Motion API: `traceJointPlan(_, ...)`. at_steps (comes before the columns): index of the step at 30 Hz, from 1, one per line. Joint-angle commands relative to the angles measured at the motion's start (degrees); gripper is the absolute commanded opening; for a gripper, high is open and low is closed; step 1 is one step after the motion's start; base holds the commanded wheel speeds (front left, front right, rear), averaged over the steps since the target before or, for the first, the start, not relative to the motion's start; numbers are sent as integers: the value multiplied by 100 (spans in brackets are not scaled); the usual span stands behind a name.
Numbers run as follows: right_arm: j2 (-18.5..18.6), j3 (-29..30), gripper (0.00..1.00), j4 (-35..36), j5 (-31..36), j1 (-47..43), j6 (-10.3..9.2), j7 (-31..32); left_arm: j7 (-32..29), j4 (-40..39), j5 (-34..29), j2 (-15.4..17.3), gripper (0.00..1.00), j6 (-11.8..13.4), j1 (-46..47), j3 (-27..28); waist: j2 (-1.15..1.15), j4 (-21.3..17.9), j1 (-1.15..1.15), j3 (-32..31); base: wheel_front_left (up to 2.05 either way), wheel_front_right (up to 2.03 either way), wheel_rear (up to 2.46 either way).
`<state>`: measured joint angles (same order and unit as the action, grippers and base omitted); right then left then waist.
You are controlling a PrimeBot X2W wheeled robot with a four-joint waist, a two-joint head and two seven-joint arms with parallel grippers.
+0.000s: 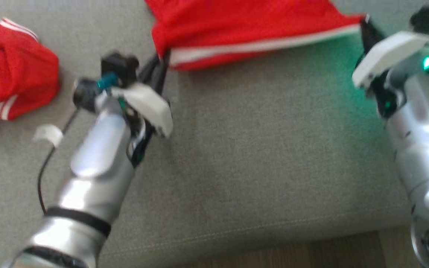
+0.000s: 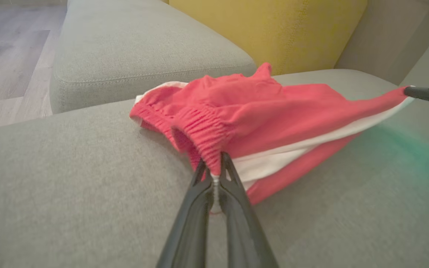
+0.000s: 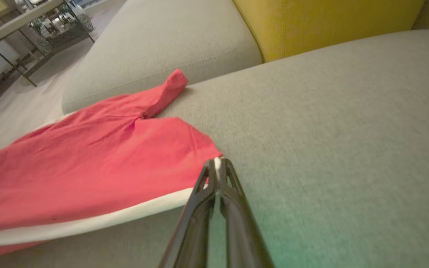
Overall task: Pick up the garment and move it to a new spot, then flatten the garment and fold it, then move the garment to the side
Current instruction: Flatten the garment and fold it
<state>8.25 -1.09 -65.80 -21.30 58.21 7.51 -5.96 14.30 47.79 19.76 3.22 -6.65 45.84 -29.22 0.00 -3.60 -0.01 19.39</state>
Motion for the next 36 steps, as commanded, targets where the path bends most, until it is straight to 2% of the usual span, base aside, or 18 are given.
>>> traceJointPlan(1,8,-120,0,144,-43,-25,-2,29,69,-203,32,140,0,-10,67,110,0,26,1,-210,0,0,0)
traceJointPlan(13,332,-943,0,253,-215,-1061,-2,509,69,-476,-152,249,0,-16,-1243,-197,0,-21,1,-1017,0,0,0)
traceJointPlan(18,476,-1330,0,456,-431,-1518,-2,964,69,-656,-173,278,0,1,-1770,-243,0,-67,1,-1374,0,0,0)
traceJointPlan(27,1134,-1881,0,1181,-937,-2288,-2,2033,70,-982,-183,313,0,-2,-2617,-435,0,-122,1,-1848,0,0,0)
traceJointPlan(36,1851,-2023,0,2416,-1431,-3062,-2,3127,-41,-1514,66,348,0,1,-3274,-516,0,-56,1,-2003,0,0,0)
